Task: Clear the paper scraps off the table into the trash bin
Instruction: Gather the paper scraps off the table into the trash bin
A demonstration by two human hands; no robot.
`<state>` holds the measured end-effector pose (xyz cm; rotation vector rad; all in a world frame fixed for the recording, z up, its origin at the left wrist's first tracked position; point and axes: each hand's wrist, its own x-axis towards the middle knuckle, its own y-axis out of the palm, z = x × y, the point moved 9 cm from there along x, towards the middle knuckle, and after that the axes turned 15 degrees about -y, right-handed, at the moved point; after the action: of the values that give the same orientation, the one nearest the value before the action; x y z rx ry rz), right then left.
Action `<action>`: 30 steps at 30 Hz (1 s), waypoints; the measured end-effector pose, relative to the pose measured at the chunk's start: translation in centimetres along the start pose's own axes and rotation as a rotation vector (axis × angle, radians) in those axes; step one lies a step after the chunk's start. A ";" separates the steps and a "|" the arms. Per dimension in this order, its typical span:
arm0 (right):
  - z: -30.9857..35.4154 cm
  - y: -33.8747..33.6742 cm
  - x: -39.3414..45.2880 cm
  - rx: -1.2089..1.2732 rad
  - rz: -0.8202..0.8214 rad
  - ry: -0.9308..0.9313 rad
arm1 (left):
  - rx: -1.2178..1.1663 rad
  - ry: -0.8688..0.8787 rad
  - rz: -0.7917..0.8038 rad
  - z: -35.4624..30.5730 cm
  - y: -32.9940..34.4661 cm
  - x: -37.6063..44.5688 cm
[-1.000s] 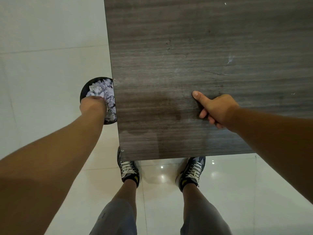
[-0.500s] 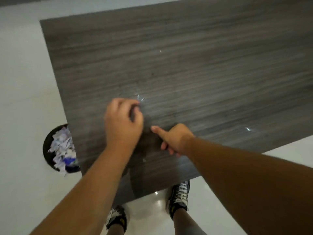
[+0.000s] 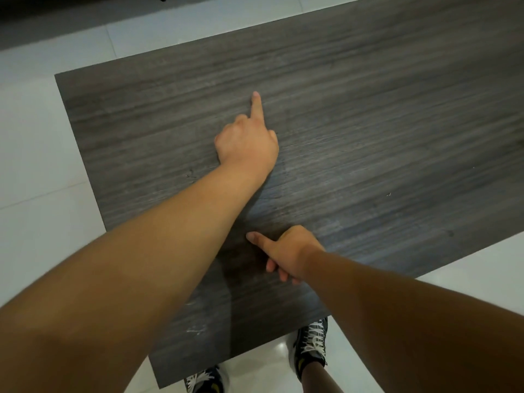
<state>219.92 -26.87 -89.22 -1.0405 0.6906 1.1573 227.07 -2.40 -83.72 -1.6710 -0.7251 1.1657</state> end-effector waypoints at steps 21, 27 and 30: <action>1.3 -0.6 -1.0 -0.014 -0.026 -0.058 | -0.958 -0.079 0.021 13.5 -0.4 -5.1; 1.5 -0.9 -1.0 -0.011 -0.068 -0.087 | -1.133 -0.570 -0.046 30.9 3.0 -15.6; 1.7 -1.1 -1.0 -0.034 -0.104 -0.104 | -1.212 -0.857 -0.224 38.7 4.9 -18.3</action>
<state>220.57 -25.74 -87.31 -1.0256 0.5301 1.1276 184.12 -5.95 -85.51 -1.8195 -2.4528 1.3512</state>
